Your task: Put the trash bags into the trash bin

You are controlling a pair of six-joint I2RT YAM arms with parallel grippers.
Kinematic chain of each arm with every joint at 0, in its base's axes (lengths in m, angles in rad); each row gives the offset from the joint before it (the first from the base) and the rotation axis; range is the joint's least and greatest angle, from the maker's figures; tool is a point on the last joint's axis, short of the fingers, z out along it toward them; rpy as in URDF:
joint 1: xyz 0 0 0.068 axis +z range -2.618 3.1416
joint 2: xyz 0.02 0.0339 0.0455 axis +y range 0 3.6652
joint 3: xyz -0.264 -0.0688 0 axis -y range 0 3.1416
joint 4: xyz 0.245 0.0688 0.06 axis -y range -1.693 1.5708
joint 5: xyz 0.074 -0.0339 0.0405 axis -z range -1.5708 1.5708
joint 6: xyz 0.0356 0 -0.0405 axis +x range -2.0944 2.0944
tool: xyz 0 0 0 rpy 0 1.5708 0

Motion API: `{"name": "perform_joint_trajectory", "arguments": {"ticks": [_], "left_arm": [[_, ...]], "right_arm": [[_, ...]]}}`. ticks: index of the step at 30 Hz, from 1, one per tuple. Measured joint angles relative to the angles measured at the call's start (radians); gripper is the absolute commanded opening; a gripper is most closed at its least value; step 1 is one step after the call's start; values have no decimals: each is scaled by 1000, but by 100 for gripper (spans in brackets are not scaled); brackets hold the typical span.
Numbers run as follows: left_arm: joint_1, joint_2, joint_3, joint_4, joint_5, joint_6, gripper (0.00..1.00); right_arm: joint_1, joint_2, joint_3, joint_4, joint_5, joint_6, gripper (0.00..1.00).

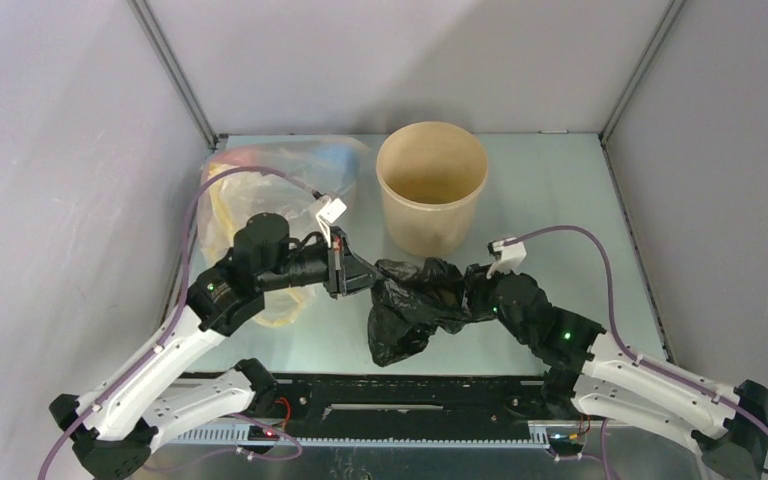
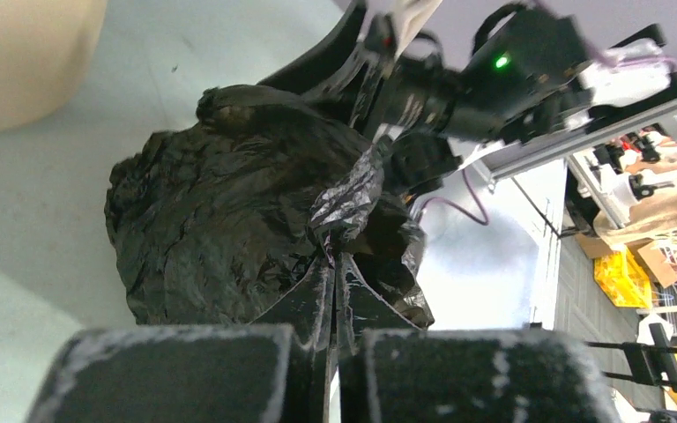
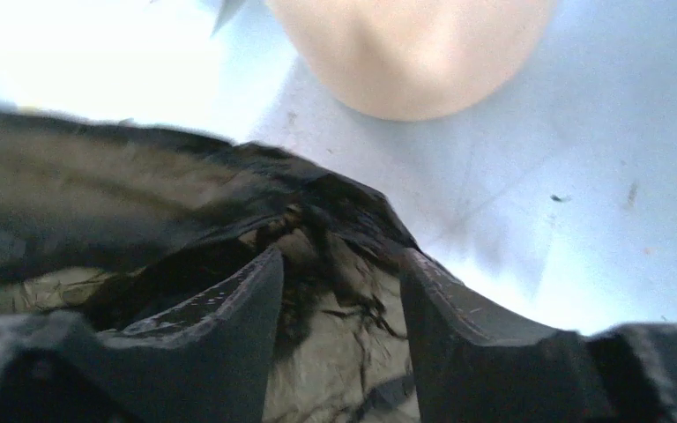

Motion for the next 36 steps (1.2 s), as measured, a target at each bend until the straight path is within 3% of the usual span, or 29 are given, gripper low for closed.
{"name": "perform_joint_trajectory", "arguments": {"ticks": [11,18,24,36], "left_arm": [[0,-107,-83,-50,-25,14,0],[0,-119,-82,-55,-26,14,0],[0,-132,-64,-82,-38,15,0],[0,-163,-23,-112,-61,25,0]], "right_arm": [[-81,-167,44,-390,37,337,89],[-111,-177,44,-449,-21,499,90],[-116,-197,34,-473,-62,629,84],[-138,-343,-127,-504,-122,810,83]]}}
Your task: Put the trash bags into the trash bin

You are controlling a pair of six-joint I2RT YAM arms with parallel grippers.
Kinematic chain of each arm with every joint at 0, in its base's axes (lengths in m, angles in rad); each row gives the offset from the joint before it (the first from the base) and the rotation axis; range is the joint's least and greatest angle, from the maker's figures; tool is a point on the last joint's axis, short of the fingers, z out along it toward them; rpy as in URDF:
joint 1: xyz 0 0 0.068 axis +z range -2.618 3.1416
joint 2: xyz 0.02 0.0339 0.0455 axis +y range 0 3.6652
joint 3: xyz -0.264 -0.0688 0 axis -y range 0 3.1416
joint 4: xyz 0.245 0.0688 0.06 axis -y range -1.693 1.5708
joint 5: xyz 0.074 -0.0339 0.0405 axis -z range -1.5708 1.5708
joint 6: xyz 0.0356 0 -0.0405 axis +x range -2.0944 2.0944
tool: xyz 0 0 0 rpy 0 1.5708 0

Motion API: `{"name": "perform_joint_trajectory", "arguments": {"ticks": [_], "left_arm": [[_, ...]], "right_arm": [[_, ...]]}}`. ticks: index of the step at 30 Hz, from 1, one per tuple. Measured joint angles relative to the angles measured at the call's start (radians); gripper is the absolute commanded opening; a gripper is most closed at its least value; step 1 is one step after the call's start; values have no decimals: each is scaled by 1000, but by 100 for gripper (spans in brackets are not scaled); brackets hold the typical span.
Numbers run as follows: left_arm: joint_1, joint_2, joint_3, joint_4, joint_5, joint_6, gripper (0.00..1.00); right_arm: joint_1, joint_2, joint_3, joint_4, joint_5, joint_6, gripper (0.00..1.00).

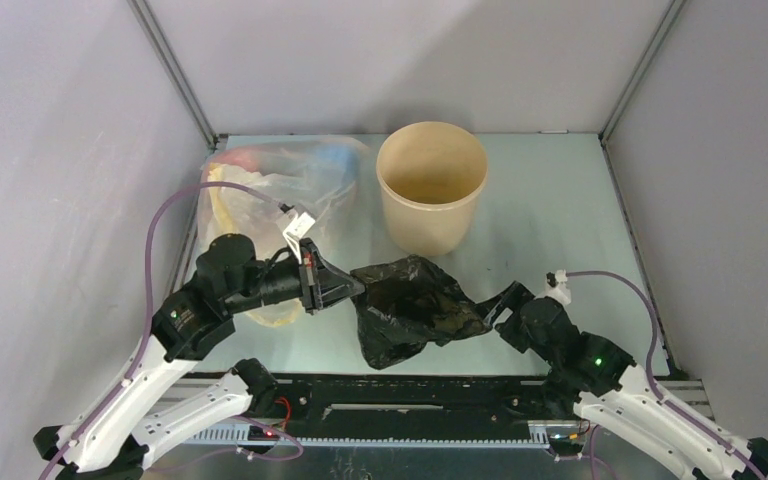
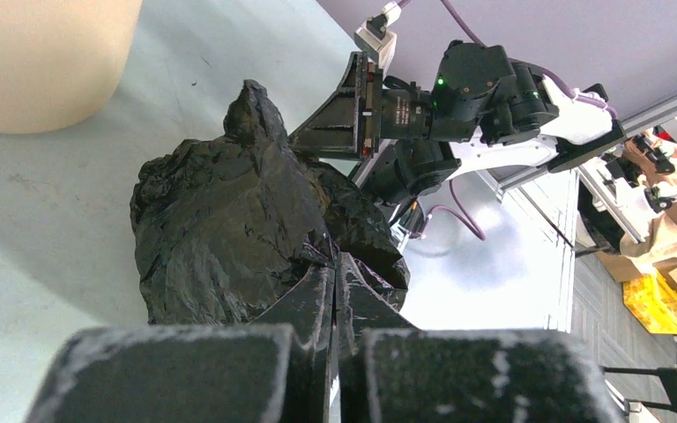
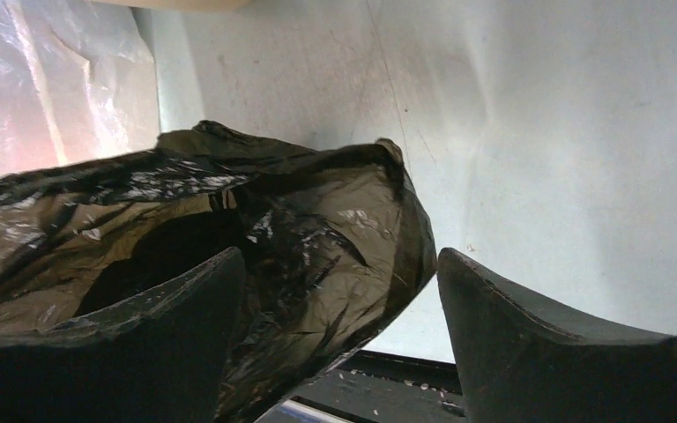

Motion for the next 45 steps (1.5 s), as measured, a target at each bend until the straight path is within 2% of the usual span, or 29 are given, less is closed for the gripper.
{"name": "perform_joint_trajectory", "arguments": {"ticks": [3,5,8,11,14,18,22,28,30,32,36,38,40,45], "left_arm": [[0,0,0,-6,-4,0,0],[0,0,0,-11,-7,0,0],[0,-1,0,-17,-11,4,0],[0,-2,0,-24,-32,8,0],[0,0,2,-37,-69,8,0],[5,27,53,-74,-148,9,0],[57,100,210,-127,-203,20,0],[114,309,709,-209,-208,58,0],[114,322,809,-174,-185,60,0],[114,283,825,-122,-164,60,0],[114,107,645,-27,-151,57,0],[114,-5,481,14,-154,51,0],[114,-119,267,38,-166,39,0],[114,-251,-231,39,-197,-31,0]], "right_arm": [[-1,0,-34,17,-24,30,83],[-1,0,-57,33,-42,48,77],[-3,0,-94,65,-72,70,52],[-3,1,-109,91,-85,80,22],[-7,3,-97,105,-76,63,2],[-42,40,8,105,-48,-14,0],[-102,143,246,110,-32,-156,0],[-126,385,804,118,-72,-415,0],[-126,427,935,158,-129,-497,0],[-125,424,999,191,-187,-570,0],[-123,356,994,175,-234,-650,0],[-123,291,904,166,-234,-662,0],[-123,219,742,154,-230,-650,0],[-123,69,292,45,-225,-575,0]]}}
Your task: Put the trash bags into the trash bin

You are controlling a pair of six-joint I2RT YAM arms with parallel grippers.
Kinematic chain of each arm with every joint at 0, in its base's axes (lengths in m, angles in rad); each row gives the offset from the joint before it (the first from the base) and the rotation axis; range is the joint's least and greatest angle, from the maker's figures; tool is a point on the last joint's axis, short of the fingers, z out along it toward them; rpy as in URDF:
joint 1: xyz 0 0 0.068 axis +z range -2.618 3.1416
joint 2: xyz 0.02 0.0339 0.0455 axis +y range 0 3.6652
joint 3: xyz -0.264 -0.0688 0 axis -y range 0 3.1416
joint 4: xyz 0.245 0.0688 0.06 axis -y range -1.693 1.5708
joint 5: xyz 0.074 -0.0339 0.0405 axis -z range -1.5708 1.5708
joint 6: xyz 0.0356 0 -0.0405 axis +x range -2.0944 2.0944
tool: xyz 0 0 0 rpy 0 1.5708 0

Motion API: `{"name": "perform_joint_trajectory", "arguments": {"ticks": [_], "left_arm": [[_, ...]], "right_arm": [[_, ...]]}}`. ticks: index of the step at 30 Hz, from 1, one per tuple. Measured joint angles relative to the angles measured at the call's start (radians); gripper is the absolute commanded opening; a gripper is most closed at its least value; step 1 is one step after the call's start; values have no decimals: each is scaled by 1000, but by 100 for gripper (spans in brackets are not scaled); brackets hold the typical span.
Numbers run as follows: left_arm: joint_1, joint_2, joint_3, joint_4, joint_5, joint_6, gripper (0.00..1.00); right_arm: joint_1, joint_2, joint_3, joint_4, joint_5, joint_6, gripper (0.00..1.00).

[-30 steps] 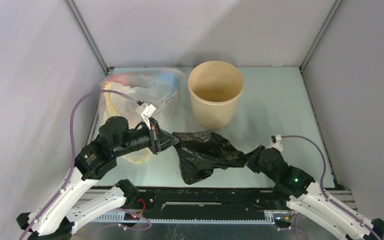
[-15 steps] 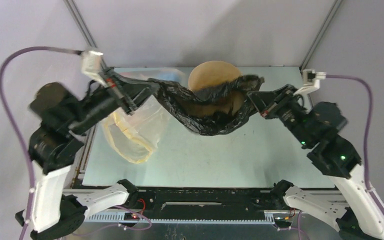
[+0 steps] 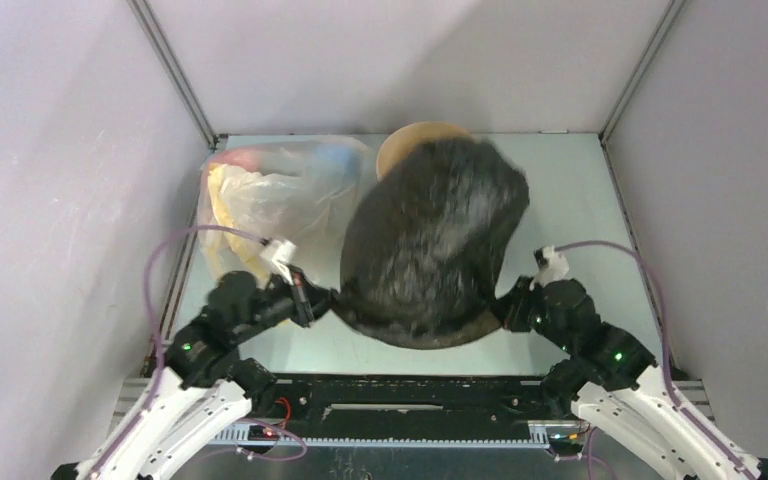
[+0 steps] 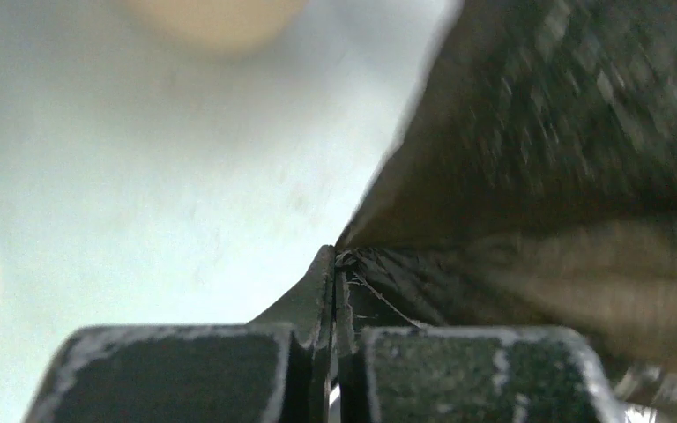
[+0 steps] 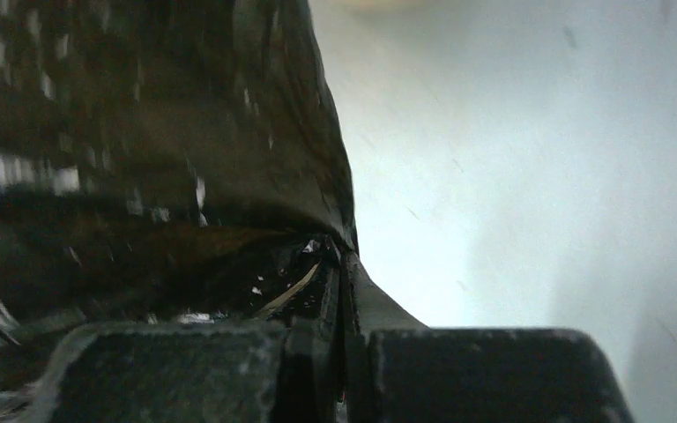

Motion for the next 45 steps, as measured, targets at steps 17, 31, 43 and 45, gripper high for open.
{"name": "perform_joint_trajectory", "arguments": {"ticks": [17,31,43,45], "left_arm": [[0,224,733,-134,90,-40,0],[0,-34,124,-91,164,-61,0],[0,-5,362,-167,163,-62,0],[0,27,431,-150,166,-55,0]], "right_arm": [[0,121,584,-47,-55,-54,0],[0,-83,144,-83,-129,-36,8],[0,-228,74,-106,-167,-18,7],[0,-194,92,-98,-174,-27,11]]}}
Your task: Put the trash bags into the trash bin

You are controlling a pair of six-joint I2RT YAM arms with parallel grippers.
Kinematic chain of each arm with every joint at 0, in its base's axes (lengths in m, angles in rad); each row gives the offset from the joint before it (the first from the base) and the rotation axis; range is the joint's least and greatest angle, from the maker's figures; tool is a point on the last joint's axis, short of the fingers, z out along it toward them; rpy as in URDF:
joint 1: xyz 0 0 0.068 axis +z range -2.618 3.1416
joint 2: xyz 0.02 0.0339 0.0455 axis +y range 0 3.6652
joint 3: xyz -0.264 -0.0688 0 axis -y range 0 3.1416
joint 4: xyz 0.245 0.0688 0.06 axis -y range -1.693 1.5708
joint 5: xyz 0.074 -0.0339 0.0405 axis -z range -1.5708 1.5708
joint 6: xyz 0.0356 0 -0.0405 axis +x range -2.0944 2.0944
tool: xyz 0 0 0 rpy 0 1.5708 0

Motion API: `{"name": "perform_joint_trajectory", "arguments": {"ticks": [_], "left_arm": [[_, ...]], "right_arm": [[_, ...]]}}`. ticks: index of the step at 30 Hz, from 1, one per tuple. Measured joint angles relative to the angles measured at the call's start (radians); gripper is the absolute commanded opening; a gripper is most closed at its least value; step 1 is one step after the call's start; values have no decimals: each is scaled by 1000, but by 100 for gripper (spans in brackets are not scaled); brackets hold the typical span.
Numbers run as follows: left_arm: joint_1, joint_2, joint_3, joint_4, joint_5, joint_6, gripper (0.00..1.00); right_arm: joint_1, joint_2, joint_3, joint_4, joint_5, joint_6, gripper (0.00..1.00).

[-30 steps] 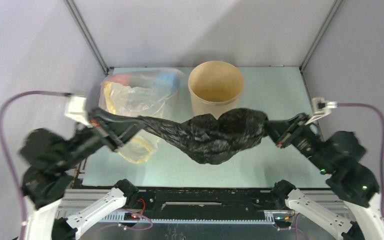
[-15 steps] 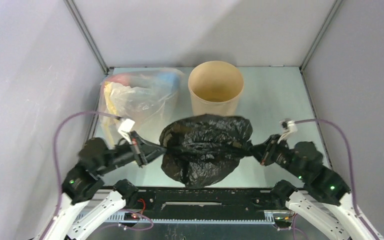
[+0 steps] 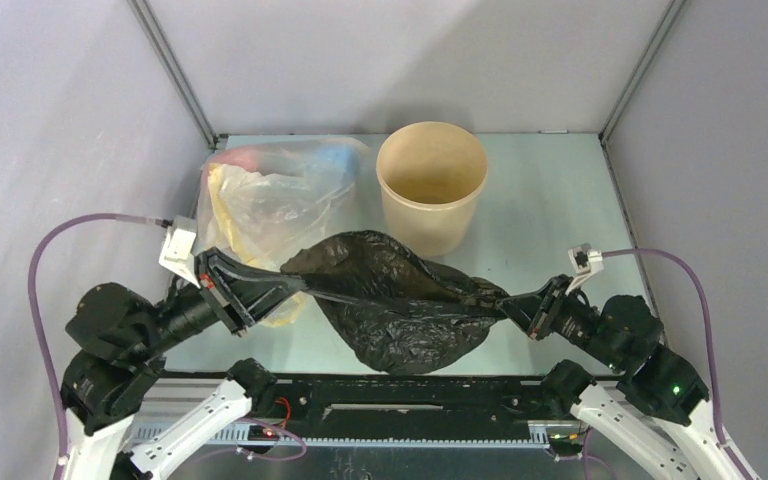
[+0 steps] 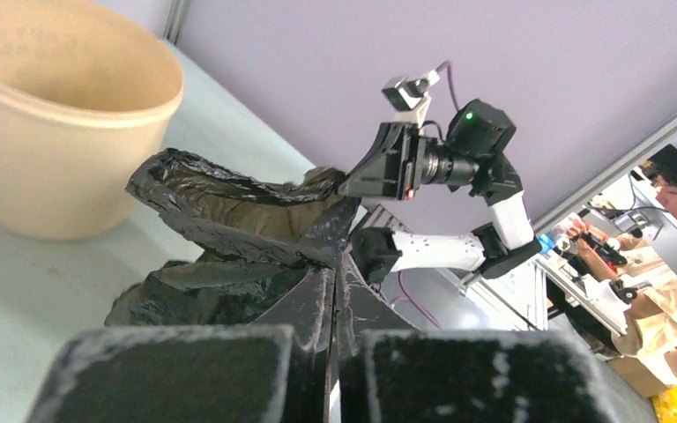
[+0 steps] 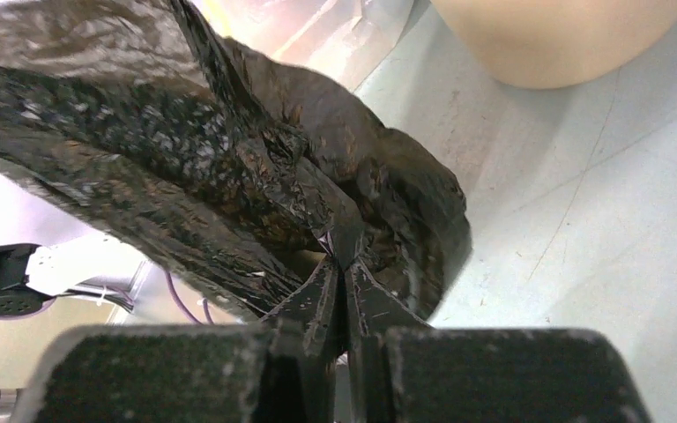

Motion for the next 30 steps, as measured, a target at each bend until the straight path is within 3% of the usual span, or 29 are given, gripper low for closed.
{"name": "perform_joint_trajectory", "arguments": {"ticks": [4,8,10,19,30], "left_arm": [[0,56,58,15,9,15,0],[0,87,37,15,28,24,0],[0,90,11,14,38,26,0],[0,89,-93,11,112,33,0],[0,84,-96,11,162,45,0]], "right_arm": [[0,37,14,7,-7,-16,34],[0,37,18,5,-8,-37,63],[0,37,19,3,-3,-49,72],[0,100,56,16,6,-166,78],[89,468,104,205,-49,-381,76]]}}
